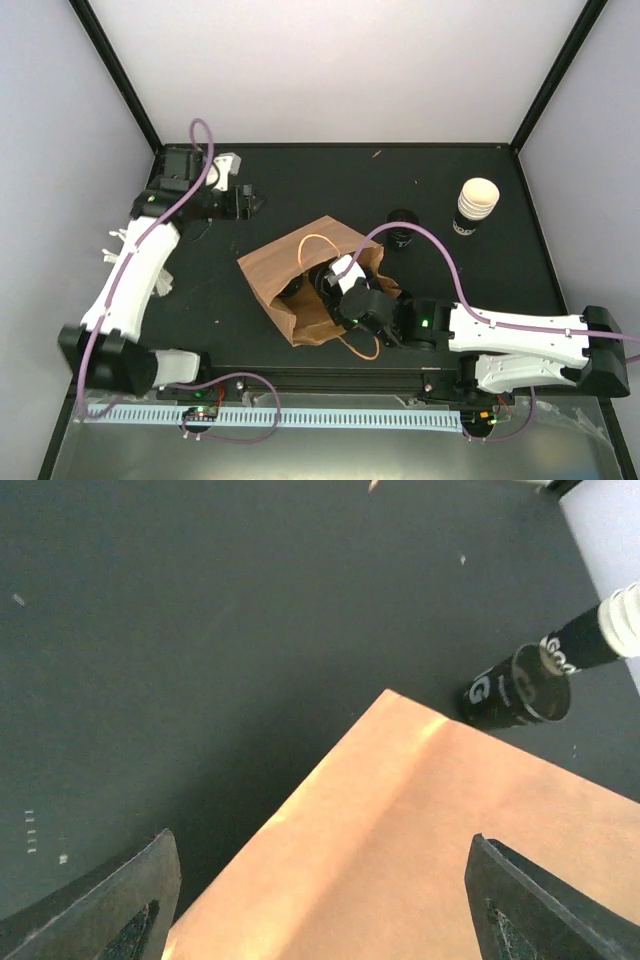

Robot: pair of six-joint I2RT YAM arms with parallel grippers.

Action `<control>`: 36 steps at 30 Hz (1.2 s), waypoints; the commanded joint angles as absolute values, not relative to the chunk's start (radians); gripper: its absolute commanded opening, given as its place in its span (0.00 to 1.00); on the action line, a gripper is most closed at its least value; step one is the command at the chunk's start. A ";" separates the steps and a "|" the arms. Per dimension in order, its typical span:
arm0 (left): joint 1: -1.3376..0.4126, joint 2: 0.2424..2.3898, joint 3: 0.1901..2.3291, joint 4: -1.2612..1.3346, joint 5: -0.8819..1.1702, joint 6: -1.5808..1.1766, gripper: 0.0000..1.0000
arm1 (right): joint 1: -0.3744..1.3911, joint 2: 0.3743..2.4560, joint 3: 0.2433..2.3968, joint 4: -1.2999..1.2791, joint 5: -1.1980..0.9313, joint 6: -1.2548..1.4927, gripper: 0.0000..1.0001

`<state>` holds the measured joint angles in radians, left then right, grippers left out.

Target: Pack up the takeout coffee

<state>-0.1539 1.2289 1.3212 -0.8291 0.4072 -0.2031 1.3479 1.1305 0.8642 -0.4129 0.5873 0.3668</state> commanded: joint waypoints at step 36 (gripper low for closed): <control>-0.237 2.125 1.667 -0.829 0.773 -0.119 0.64 | 1.296 1.315 0.761 -0.066 0.683 0.272 0.43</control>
<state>-0.2253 2.1021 1.6249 -0.8154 0.6933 -0.1505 1.3071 1.2919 0.7567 -0.1226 0.6476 0.2775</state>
